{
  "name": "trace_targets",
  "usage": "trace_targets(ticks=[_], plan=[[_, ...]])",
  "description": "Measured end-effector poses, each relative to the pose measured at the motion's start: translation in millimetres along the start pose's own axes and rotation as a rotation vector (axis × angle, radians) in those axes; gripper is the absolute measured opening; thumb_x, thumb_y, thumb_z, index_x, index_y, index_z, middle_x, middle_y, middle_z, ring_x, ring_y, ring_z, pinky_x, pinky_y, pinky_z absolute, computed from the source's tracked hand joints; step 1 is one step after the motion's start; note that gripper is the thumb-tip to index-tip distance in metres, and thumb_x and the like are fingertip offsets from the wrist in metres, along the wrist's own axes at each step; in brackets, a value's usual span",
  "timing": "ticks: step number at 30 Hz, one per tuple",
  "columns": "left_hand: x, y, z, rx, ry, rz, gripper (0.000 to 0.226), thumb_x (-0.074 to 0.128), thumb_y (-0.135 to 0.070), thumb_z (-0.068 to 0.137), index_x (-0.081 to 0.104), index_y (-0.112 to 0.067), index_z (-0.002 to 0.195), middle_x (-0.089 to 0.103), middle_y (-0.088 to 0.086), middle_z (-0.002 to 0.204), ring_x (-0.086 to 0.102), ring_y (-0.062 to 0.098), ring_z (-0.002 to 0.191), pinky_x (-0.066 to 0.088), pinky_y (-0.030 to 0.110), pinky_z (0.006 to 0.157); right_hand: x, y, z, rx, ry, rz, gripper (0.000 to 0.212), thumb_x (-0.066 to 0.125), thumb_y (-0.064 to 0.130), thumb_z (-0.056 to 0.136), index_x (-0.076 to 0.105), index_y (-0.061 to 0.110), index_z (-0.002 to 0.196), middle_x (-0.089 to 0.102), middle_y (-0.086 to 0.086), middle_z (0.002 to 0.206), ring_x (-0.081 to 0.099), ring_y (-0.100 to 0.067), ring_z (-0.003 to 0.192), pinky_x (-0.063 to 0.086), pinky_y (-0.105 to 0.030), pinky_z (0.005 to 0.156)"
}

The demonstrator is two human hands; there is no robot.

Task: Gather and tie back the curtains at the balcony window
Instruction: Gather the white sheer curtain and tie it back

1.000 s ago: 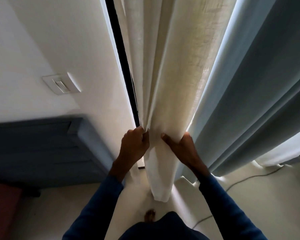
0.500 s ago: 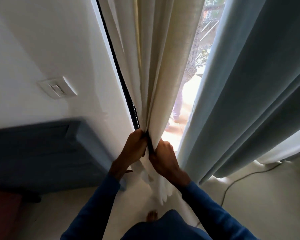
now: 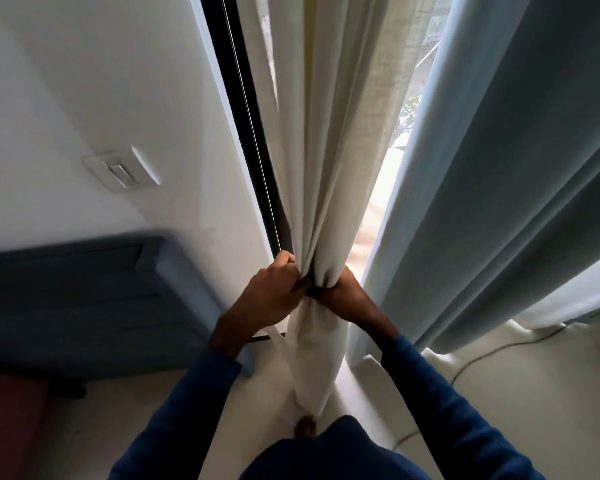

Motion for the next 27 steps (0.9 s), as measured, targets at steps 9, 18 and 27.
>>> trace_targets(ticks=[9, 18, 27], plan=[[-36, 29, 2, 0.098, -0.338, 0.032, 0.012, 0.072, -0.020, 0.088, 0.074, -0.019, 0.099, 0.063, 0.003, 0.107, 0.052, 0.023, 0.099, 0.051, 0.043, 0.083, 11, 10, 0, -0.048, 0.255, 0.034, 0.047, 0.080, 0.049, 0.079, 0.071, 0.024, 0.118, 0.073, -0.004, 0.113, 0.069, -0.025, 0.107, 0.057, -0.047, 0.097], [-8, -4, 7, 0.132, -0.120, -0.374, 0.019, 0.064, 0.010, 0.072, 0.075, -0.001, 0.084, 0.067, -0.018, 0.072, 0.067, -0.007, 0.072, 0.053, 0.028, 0.063, 8, 2, -7, 0.021, 0.282, 0.139, 0.040, 0.076, -0.002, 0.085, 0.068, 0.023, 0.115, 0.076, 0.020, 0.100, 0.069, 0.005, 0.096, 0.055, -0.018, 0.084], [7, -25, 1, -0.065, -0.271, -0.583, 0.046, 0.089, -0.030, 0.073, 0.071, -0.006, 0.108, 0.070, -0.004, 0.090, 0.064, -0.002, 0.078, 0.053, 0.010, 0.069, 1, -11, -12, 0.129, 0.136, 0.328, 0.027, 0.083, 0.038, 0.065, 0.076, 0.029, 0.089, 0.074, 0.000, 0.103, 0.069, -0.030, 0.110, 0.051, -0.050, 0.106]])
Point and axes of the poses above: each hand's wrist, its own z-axis towards the middle knuckle, its own x-axis out of the palm, y = z × x, the point moved 7 cm from there along z, towards the middle knuckle
